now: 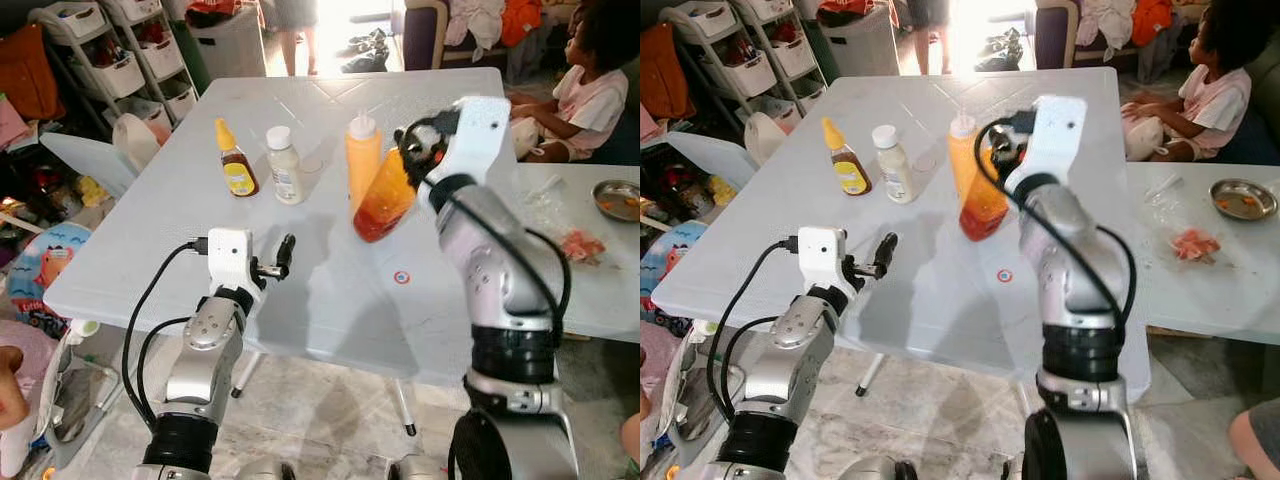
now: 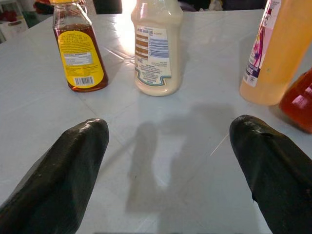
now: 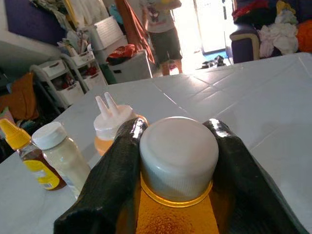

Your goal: Restocking fridge

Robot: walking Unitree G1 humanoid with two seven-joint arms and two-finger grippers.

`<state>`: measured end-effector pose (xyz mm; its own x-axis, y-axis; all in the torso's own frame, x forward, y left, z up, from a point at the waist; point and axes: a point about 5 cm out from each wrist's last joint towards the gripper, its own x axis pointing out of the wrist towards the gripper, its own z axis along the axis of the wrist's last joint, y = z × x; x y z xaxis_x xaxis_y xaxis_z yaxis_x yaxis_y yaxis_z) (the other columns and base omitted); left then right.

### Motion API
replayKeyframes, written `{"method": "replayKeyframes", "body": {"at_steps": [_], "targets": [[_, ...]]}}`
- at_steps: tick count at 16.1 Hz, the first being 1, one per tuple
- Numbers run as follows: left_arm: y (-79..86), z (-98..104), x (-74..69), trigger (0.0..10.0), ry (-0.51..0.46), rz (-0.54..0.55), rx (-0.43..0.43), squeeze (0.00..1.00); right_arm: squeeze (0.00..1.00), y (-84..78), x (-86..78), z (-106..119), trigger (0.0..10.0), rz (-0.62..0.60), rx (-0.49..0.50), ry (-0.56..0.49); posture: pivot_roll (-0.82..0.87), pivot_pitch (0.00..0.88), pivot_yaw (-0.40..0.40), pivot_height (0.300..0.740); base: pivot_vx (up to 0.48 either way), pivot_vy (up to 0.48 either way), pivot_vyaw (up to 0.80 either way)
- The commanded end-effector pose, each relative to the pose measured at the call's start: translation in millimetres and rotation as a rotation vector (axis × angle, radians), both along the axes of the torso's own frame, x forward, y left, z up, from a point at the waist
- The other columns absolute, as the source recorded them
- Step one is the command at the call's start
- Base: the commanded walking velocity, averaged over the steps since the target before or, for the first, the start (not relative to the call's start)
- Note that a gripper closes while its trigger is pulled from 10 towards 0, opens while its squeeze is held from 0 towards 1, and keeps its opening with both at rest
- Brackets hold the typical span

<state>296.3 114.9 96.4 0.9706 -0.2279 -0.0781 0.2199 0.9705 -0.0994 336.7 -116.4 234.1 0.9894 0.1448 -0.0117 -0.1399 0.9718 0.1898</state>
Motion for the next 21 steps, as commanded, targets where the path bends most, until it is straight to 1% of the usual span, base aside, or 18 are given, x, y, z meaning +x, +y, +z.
{"method": "replayKeyframes", "body": {"at_steps": [1,4,5,6,7,8,9,10,11,12,14,15,16,17,18,19,21], "targets": [[5.3,0,3.1,10.0,0.001,0.021,0.015,0.00,0.00,9.8,-1.8,14,10.0,0.050,0.030,-0.021,-0.13,0.000,0.096,0.740,0.000,0.000,0.00],[4.9,0,5.8,10.0,0.002,0.021,0.019,0.00,0.00,19.4,-8.1,13,10.0,0.140,0.099,0.099,-0.13,0.000,0.098,0.740,0.000,0.000,0.00],[4.4,1,6.6,10.0,0.002,0.019,0.020,0.00,0.00,21.4,-10.2,16,10.0,0.150,0.130,0.135,-0.14,0.000,0.100,0.740,0.000,0.000,0.00],[4.3,0,6.8,10.0,0.005,0.017,0.021,0.00,0.00,23.1,-11.3,20,10.0,0.175,0.115,0.131,-0.14,0.000,0.102,0.740,0.000,0.000,0.00],[3.3,-1,7.3,10.0,0.007,0.014,0.024,0.00,0.00,24.0,-11.3,20,10.0,0.195,0.095,0.150,-0.14,0.000,0.103,0.740,0.000,0.000,0.00],[2.7,-1,8.0,10.0,0.007,0.012,0.023,0.00,0.00,23.6,-11.0,16,10.0,0.198,0.080,0.168,-0.14,0.000,0.104,0.740,0.000,0.000,0.00],[1.6,-1,8.4,10.0,0.007,0.010,0.023,0.00,0.00,21.2,-9.8,6,10.0,0.187,0.040,0.197,-0.14,0.000,0.103,0.740,0.000,0.000,0.00],[0.9,0,8.8,10.0,0.003,0.013,0.016,0.00,0.00,16.7,-8.2,-3,10.0,0.169,-0.033,0.184,-0.13,0.000,0.101,0.740,0.000,0.000,0.00],[1.2,1,8.6,10.0,0.002,0.022,0.017,0.00,0.00,13.6,-8.4,-11,10.0,0.166,-0.106,0.142,-0.13,0.000,0.098,0.740,0.000,0.000,0.00],[2.0,1,8.2,10.0,0.002,0.033,0.018,0.00,0.00,12.5,-9.5,-13,10.0,0.169,-0.125,0.110,-0.13,0.000,0.097,0.740,0.000,0.000,0.00],[8.0,-1,6.3,10.0,0.006,0.069,0.023,0.00,0.00,12.5,-18.7,-26,10.0,0.203,-0.150,0.057,-0.12,0.000,0.092,0.740,0.000,0.000,0.00],[8.5,-1,6.0,10.0,0.005,0.069,0.023,0.00,0.00,12.5,-20.5,-29,10.0,0.207,-0.156,0.058,-0.12,0.000,0.092,0.740,0.000,0.000,0.00],[9.5,-2,3.2,10.0,0.008,0.071,0.031,0.00,0.00,12.7,-27.5,-46,10.0,0.226,-0.182,0.078,-0.11,0.000,0.093,0.740,0.000,0.000,0.00],[9.9,-3,1.3,10.0,0.012,0.071,0.037,0.00,0.00,13.9,-30.5,-53,10.0,0.238,-0.196,0.088,-0.11,0.000,0.096,0.740,0.000,0.000,0.00],[10.2,-4,0.3,10.0,0.014,0.072,0.041,0.00,0.00,13.0,-30.0,-54,10.0,0.217,-0.208,0.078,-0.10,0.000,0.099,0.740,0.000,0.000,0.00],[10.2,-4,0.5,10.0,0.018,0.071,0.044,0.00,0.00,9.9,-26.9,-54,10.0,0.186,-0.254,0.029,-0.10,0.000,0.100,0.740,0.000,0.000,0.00],[10.0,-4,1.2,10.0,0.019,0.071,0.044,0.00,0.00,6.3,-24.5,-56,10.0,0.168,-0.277,0.006,-0.10,0.000,0.101,0.740,0.000,0.000,0.00]]}}
